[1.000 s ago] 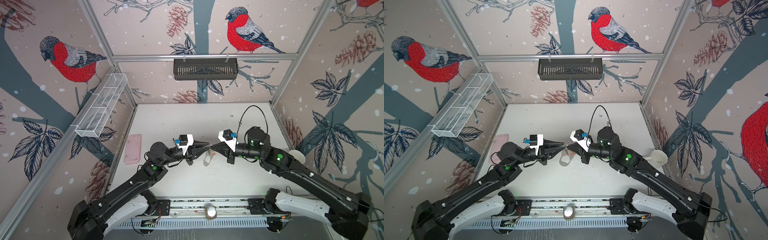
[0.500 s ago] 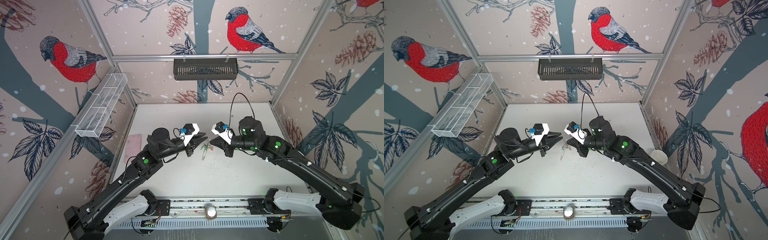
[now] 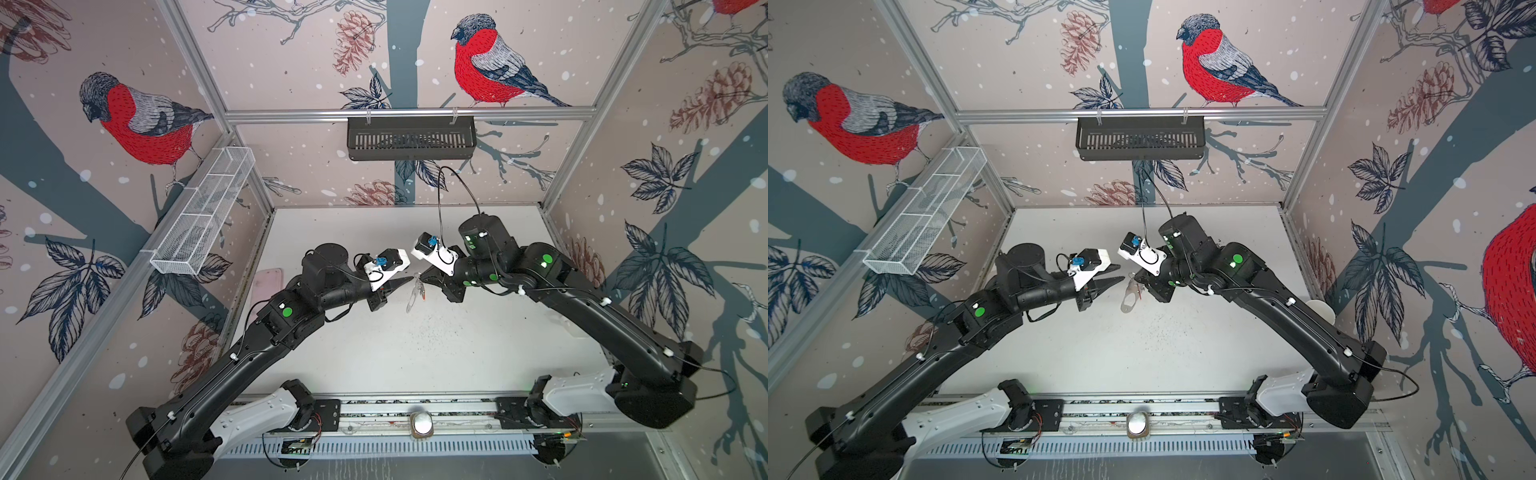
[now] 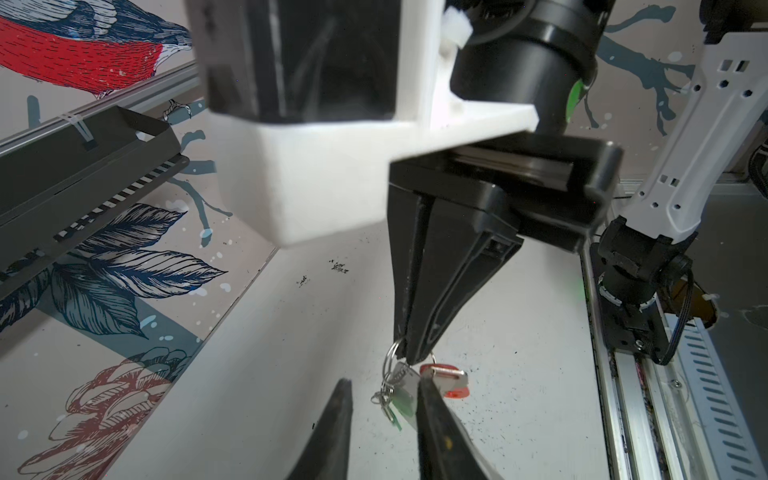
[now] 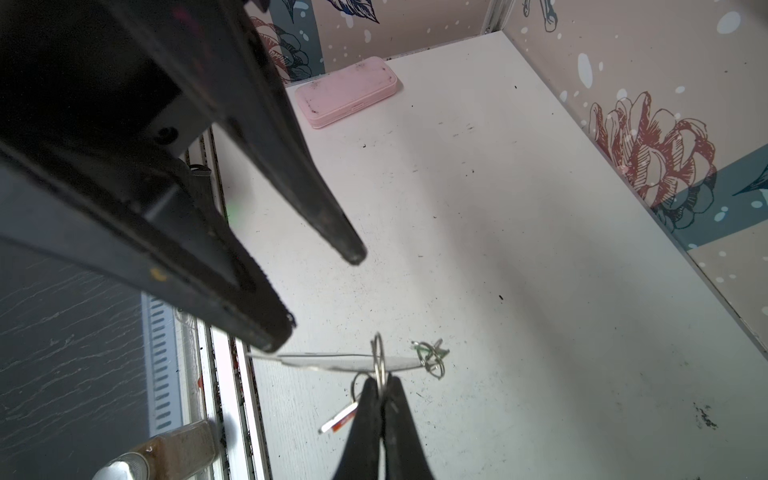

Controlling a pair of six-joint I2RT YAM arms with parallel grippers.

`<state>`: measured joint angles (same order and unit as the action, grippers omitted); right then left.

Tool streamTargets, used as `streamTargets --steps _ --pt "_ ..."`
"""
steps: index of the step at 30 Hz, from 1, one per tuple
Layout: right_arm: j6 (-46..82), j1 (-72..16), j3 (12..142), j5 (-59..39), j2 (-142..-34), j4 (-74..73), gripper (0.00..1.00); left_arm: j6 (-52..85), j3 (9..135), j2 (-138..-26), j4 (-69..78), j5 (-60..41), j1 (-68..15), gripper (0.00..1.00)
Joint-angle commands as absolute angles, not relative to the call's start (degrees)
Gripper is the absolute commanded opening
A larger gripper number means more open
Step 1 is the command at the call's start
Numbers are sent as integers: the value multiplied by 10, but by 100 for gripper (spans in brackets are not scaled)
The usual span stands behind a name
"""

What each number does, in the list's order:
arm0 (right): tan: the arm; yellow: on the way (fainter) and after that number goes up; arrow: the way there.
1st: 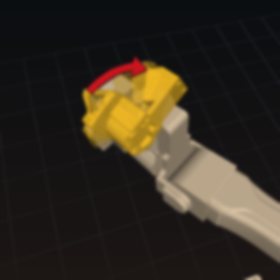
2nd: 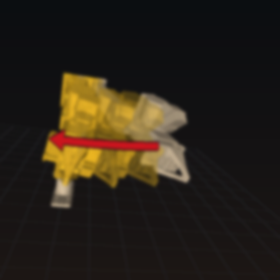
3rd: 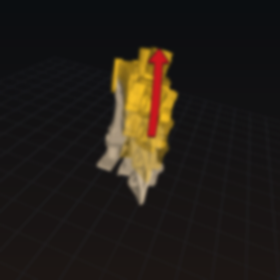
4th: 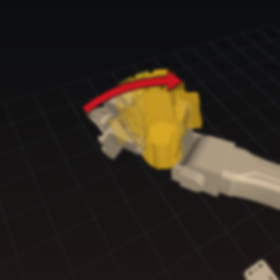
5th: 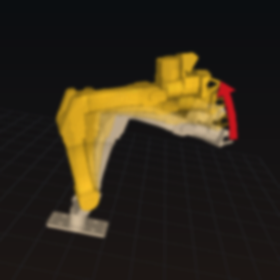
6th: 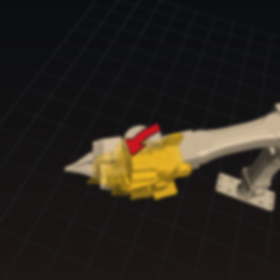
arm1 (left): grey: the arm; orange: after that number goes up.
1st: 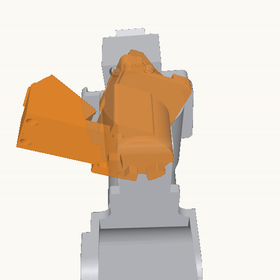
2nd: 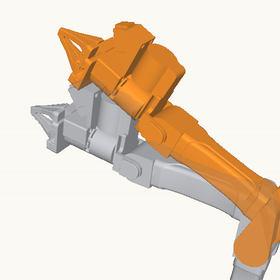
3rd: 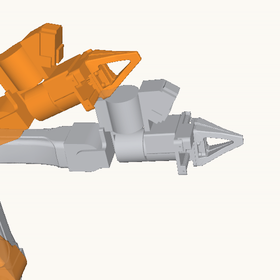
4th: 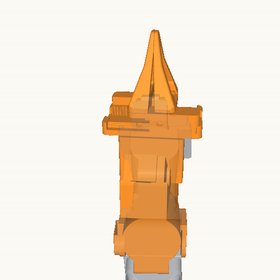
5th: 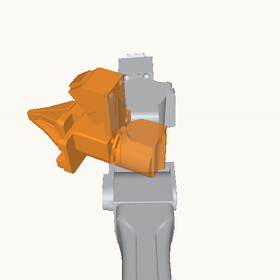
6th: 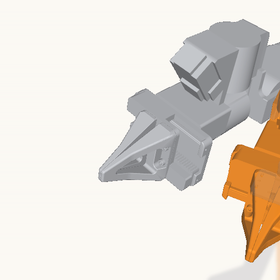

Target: Put the keys on the keyring

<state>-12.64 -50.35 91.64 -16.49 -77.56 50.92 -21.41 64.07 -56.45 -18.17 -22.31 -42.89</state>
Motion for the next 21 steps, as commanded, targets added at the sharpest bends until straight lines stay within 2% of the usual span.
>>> streamTargets --steps 1,11,21 --pt "-136 -508 923 -172 -776 525 0 -242 652 -575 -194 -238 -429 30" --pt "-144 -517 921 -186 -778 521 0 -268 662 -596 -193 -297 -429 34" --pt "-148 -519 911 -192 -766 512 0 -272 671 -620 -206 -311 -429 30"
